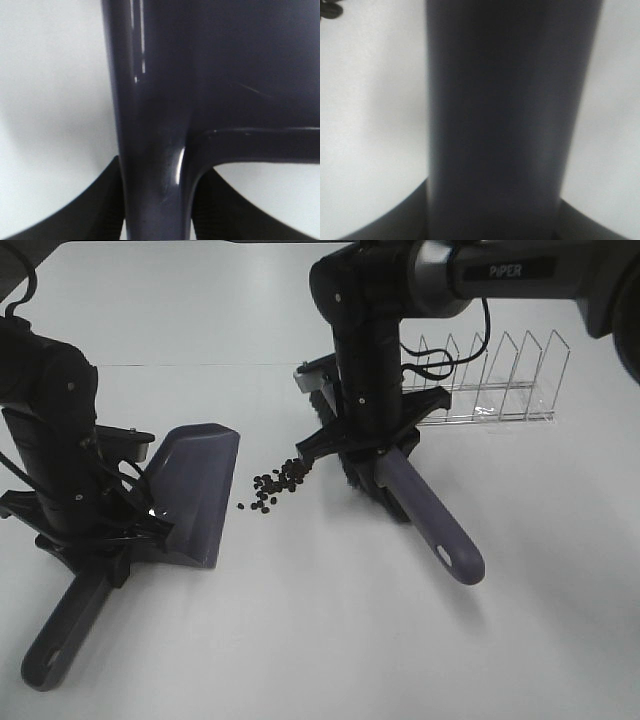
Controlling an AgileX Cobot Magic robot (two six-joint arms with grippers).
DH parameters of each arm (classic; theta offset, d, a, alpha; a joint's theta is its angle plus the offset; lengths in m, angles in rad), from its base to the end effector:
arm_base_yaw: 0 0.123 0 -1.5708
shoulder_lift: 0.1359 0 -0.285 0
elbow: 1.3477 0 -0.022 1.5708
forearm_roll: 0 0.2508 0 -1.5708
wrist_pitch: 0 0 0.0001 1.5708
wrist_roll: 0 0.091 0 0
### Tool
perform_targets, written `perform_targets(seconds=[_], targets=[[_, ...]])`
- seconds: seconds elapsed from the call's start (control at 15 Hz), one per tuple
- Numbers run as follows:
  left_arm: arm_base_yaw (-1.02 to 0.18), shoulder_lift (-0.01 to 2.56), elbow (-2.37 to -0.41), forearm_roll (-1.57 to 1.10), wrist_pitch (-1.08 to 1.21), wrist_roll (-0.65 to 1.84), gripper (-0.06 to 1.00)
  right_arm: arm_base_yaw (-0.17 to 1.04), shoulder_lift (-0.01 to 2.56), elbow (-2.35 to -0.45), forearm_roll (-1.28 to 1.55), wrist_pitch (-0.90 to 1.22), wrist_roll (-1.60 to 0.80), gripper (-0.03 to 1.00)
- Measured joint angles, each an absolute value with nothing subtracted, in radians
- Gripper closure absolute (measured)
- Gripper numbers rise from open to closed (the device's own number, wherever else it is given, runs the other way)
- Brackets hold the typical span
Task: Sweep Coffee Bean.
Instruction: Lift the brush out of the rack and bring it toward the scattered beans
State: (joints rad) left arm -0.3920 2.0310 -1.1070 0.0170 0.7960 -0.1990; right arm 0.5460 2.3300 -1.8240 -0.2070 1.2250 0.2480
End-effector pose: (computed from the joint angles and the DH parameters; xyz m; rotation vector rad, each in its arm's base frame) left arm 0.3133 -0.1283 0.0965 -0.3161 -3.0691 -0.0452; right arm 0.3975 0.2209 0.1303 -0.5820 3.0631 -0.3211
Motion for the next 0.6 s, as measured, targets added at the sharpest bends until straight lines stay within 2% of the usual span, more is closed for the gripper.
perform_targets(seconds=[0.13,0.4,0.6], targets=[[-0.392,2.031,-1.107,0.017,0.794,-0.195,0.62,0.545,2.270,-1.804,-0.214,1.217,0.235,0.65],[-0.392,2.031,-1.107,0.018,0.790,-0.188,0.62,0.544,2.190,-1.631,-0.379,1.229,0.227,0.65],[-0.392,2.031,-1.107,0.018,0.789,-0.185,0.62,0.544,2.248,-1.683,-0.490,1.227,0.232,0.65]])
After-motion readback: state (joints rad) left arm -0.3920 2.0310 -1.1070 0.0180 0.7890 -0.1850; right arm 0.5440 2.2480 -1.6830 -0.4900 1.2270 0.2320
